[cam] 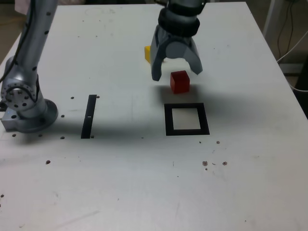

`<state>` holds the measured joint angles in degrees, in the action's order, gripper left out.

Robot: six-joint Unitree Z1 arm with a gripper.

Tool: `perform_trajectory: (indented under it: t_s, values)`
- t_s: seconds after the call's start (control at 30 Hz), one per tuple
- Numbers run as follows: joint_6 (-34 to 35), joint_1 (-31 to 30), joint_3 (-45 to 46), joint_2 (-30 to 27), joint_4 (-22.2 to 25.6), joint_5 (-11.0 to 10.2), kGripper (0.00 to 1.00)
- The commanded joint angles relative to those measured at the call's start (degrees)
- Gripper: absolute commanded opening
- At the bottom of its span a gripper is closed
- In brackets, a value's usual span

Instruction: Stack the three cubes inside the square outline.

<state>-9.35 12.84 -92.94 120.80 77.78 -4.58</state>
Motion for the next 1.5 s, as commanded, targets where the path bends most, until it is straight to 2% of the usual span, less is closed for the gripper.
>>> perform_trajectory:
  t_s: [0.0,0.57,0.77,1.47]
  values:
    - [-0.05,-0.01,0.41,0.61,-0.68,0.19,0.91]
    - [0.92,0.78,6.24,0.15,-9.36,1.46,0.77]
    - [1.69,0.78,6.36,-0.16,-9.09,0.81,0.65]
    - [0.83,0.75,3.9,0.93,-8.45,0.84,0.33]
